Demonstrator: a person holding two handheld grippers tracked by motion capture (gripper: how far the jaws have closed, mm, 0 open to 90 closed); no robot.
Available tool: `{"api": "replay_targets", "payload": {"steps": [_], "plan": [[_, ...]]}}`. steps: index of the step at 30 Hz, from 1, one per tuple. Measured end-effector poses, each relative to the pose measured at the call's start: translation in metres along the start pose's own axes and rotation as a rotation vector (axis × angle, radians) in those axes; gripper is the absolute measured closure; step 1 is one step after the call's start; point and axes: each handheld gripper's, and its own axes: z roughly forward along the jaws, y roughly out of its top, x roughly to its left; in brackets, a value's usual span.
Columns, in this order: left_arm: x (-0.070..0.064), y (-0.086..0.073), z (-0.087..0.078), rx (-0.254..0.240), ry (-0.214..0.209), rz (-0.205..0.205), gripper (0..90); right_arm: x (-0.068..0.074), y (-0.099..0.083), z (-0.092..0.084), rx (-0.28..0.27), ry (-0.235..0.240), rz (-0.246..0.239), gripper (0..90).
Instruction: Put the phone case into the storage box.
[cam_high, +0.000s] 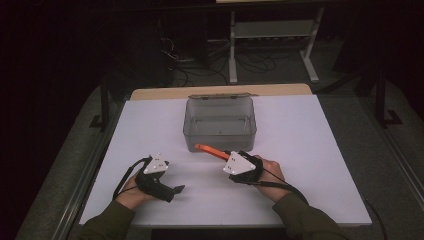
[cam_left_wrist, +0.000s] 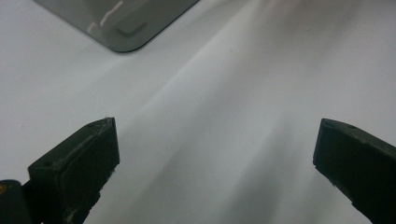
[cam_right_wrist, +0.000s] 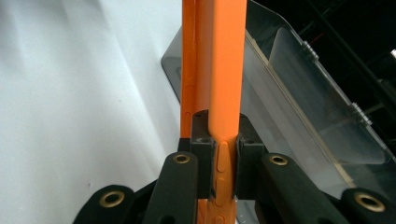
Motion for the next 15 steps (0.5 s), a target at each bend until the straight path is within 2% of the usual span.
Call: {"api": "replay_targets", "payload": {"steps": [7,15], "plan": [[0.0,0.0,0.0,-0.004,0.003,-0.002,0.0,-0.008,-0.002,0.0,0.001,0.043,0.083,80.6],[-0.001,0.0,0.0,-0.005,0.006,0.003,0.0,-0.014,-0.004,0.0,0.001,0.087,0.157,80.6]]}}
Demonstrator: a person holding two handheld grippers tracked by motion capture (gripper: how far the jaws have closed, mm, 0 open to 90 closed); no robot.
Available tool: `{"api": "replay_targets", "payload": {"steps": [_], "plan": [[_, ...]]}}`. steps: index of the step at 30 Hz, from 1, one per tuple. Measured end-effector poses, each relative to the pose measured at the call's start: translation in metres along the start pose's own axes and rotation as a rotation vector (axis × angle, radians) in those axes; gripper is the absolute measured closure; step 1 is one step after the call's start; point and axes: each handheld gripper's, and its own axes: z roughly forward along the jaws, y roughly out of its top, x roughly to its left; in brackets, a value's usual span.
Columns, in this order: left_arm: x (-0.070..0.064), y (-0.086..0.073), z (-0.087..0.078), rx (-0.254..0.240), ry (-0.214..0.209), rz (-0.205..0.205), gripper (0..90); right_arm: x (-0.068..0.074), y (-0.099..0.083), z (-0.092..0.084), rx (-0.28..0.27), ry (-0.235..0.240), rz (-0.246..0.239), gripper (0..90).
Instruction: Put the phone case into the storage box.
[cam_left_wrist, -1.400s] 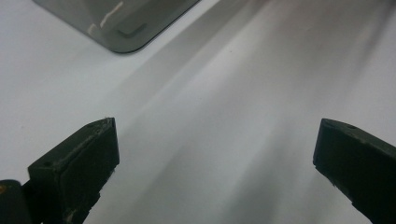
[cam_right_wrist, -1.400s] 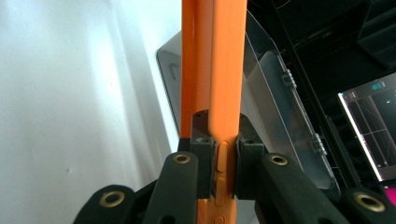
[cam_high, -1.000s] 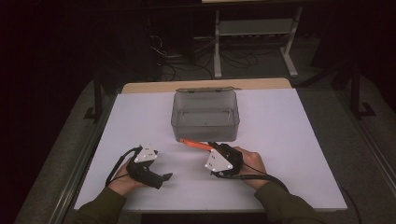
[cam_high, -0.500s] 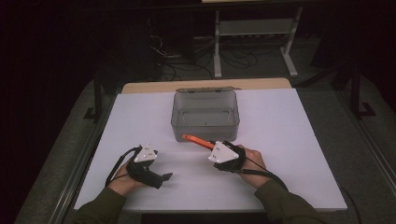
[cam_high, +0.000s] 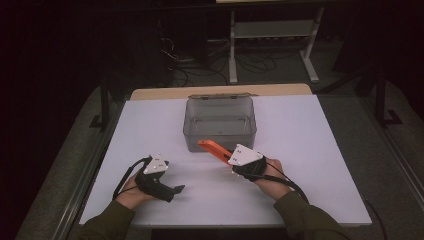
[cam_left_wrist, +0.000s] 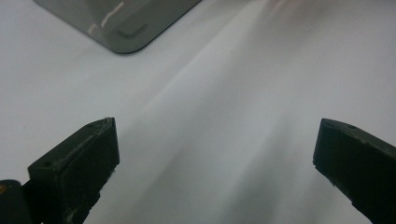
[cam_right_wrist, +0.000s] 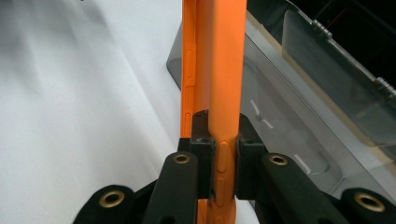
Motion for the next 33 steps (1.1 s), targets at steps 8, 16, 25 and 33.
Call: {"api": "replay_targets", "payload": {"steps": [8,16,25,33], "plan": [[0.0,0.0,0.0,0.001,0.001,0.003,0.0,-0.009,-0.002,-0.001,-0.004,0.05,0.089,80.6],[0.0,0.0,0.0,0.003,0.001,0.002,0.0,-0.016,-0.004,-0.001,-0.006,0.091,0.173,80.6],[0.0,0.0,0.0,0.005,-0.001,0.001,0.0,-0.023,-0.006,-0.002,-0.02,0.128,0.254,80.7],[0.0,0.0,0.001,0.005,-0.002,0.001,0.0,-0.03,-0.009,-0.003,-0.034,0.152,0.323,80.7]]}}
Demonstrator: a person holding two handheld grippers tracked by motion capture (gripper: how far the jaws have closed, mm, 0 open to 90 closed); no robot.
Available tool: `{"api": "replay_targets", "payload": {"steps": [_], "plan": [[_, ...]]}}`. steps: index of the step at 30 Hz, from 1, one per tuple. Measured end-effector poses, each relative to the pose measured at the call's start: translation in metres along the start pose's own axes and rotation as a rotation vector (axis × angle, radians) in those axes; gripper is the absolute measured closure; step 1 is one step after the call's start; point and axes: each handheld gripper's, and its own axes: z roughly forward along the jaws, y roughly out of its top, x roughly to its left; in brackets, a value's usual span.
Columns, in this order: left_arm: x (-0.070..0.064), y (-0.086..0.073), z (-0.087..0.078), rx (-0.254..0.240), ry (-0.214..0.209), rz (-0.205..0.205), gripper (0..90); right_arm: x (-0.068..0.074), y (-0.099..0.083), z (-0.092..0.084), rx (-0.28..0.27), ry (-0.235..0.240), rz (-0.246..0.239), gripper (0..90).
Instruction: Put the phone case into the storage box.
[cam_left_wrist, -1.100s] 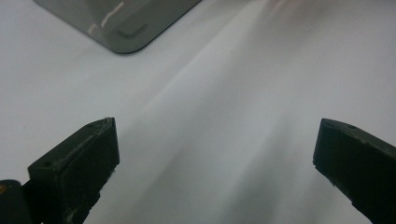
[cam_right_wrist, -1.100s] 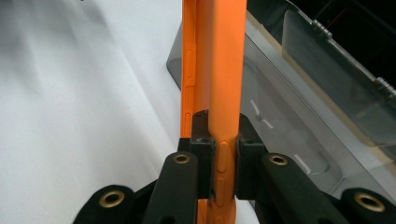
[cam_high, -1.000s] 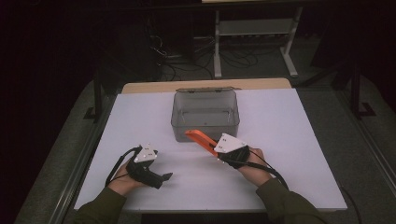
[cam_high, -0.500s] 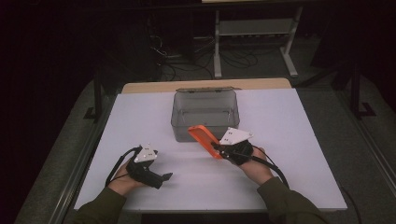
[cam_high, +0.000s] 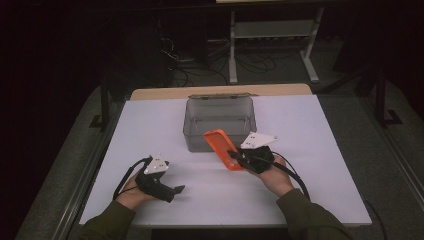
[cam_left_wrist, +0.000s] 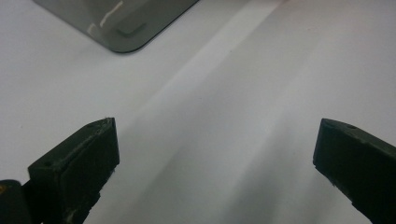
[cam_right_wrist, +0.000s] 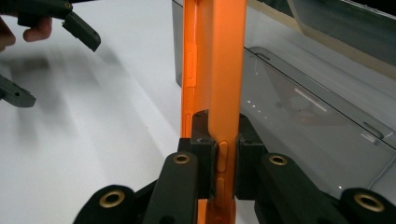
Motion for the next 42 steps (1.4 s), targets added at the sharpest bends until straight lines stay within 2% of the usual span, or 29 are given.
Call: {"api": "replay_targets", "payload": {"steps": [9,16,24,30,33,39,42], "plan": [[0.0,0.0,0.0,0.0,0.0,0.002,0.0,-0.005,0.001,-0.003,0.002,0.016,0.033,80.7],[0.0,0.0,0.0,0.0,0.0,0.007,0.0,-0.008,0.003,-0.008,-0.004,0.012,0.04,80.6],[-0.001,0.001,-0.002,-0.02,0.002,0.002,0.0,-0.012,0.004,-0.011,0.004,0.013,0.059,80.6],[-0.002,0.001,-0.002,-0.017,0.001,0.0,0.0,-0.014,0.006,-0.013,-0.004,0.001,0.066,80.6],[0.0,0.0,-0.003,-0.032,-0.004,-0.014,0.0,-0.015,0.007,-0.013,-0.003,-0.014,0.066,80.6],[0.0,0.0,-0.005,-0.043,0.0,-0.015,0.0,-0.017,0.009,-0.016,-0.011,-0.032,0.09,80.6],[0.001,0.0,-0.007,-0.051,0.003,-0.02,0.0,-0.017,0.011,-0.016,0.003,-0.041,0.084,80.6]]}}
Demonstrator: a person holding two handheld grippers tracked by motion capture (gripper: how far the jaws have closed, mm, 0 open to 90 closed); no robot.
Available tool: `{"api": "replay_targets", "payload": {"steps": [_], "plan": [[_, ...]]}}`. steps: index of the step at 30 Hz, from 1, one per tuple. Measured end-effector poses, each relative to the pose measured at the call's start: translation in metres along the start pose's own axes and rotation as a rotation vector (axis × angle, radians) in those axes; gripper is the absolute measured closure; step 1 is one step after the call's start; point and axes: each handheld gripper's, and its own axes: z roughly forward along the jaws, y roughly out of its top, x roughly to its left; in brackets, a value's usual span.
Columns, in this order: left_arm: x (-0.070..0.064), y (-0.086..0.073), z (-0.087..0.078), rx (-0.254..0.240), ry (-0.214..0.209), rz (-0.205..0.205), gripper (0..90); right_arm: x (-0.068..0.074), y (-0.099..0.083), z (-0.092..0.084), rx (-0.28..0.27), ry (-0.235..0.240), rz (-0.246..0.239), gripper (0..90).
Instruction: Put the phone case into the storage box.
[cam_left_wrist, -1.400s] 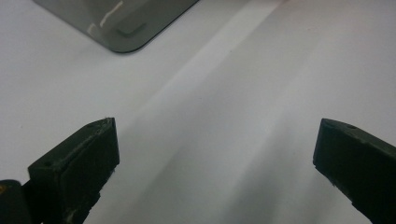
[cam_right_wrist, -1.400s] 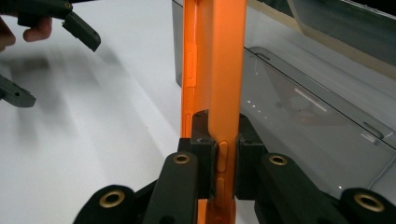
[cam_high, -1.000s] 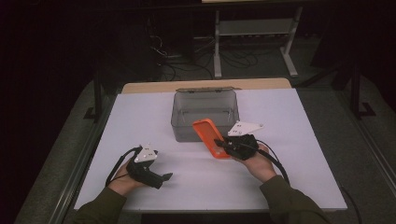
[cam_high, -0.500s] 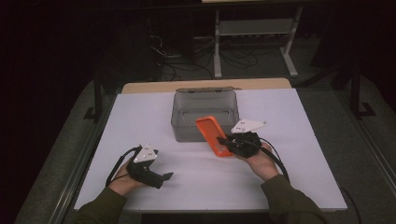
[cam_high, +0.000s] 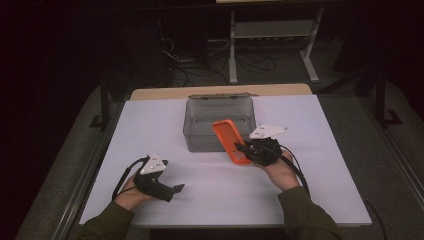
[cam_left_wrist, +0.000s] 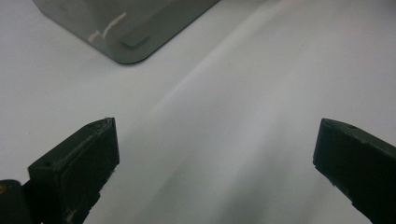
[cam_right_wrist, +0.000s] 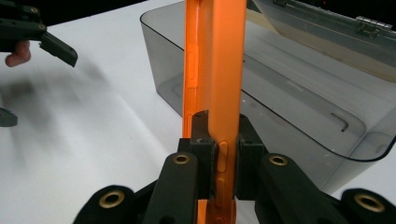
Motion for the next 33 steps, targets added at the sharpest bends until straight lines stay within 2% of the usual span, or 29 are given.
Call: {"api": "replay_targets", "payload": {"steps": [6,33], "plan": [[0.001,-0.001,-0.003,-0.003,0.01,-0.007,0.0,-0.001,0.007,-0.004,-0.003,-0.01,-0.003,80.6],[0.005,-0.002,0.002,0.006,-0.009,-0.018,0.0,-0.012,0.041,-0.009,-0.007,-0.01,0.013,80.5]]}}
